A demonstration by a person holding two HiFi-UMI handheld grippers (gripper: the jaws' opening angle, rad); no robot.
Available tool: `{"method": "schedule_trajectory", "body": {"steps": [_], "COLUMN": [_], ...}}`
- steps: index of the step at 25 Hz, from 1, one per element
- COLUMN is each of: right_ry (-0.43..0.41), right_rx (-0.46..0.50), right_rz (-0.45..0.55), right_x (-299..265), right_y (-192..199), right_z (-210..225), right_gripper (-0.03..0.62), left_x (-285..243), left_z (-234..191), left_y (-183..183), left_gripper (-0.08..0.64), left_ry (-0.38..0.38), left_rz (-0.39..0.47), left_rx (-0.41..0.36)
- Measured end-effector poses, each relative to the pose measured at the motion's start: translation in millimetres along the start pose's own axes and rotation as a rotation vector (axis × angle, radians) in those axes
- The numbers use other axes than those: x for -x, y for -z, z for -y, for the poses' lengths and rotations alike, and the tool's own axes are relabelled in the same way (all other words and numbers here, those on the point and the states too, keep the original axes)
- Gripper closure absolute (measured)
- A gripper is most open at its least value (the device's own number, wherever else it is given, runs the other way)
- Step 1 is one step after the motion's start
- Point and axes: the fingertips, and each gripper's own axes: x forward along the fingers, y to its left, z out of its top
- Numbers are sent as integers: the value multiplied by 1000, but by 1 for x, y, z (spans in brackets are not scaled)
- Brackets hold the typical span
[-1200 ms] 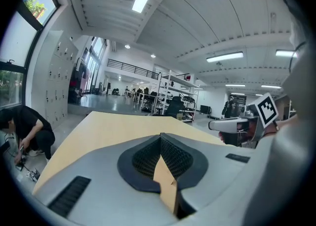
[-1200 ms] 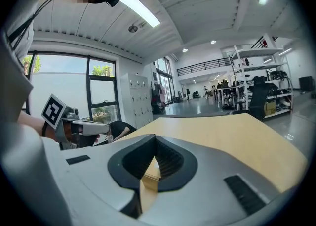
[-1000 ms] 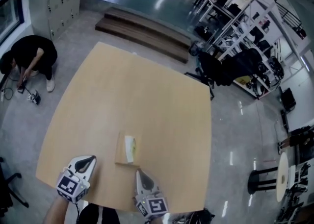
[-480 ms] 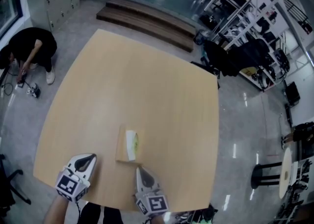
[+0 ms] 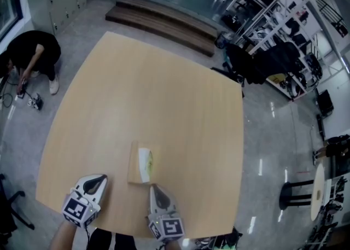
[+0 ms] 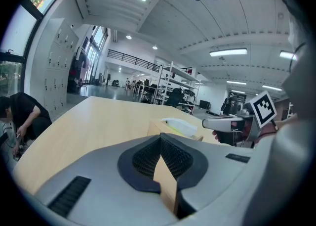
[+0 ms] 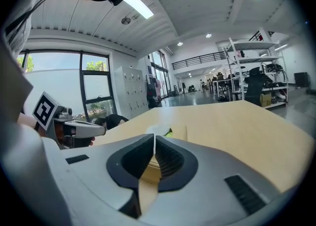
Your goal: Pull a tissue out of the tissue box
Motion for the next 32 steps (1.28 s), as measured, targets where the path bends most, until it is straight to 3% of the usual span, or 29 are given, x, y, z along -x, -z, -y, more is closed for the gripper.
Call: {"method": "schedule_trajectory", "body": {"steps": [2, 6, 12, 28, 32], "right_ry": [-1, -6, 5, -2, 36], "right_rx": [11, 21, 30, 32, 39], "right_rz": [-14, -16, -25, -48, -47], "right_x": [-3, -9, -21, -35, -34], "right_y": [1, 3, 3, 7, 6], "right_z": [-1, -3, -4, -5, 2], "right_gripper": [556, 426, 387, 390, 469], "left_x": [-1, -2, -1, -4, -7], "left_z": [0, -2, -6, -19, -21], "left_y": [-1, -1, -6, -10, -7], "left_gripper": [552, 552, 552, 552, 552], "left_ry": [3, -3, -6, -19, -26], "left_rz": [2, 10, 26, 22, 27], "left_rx": [5, 38, 54, 83, 87]}}
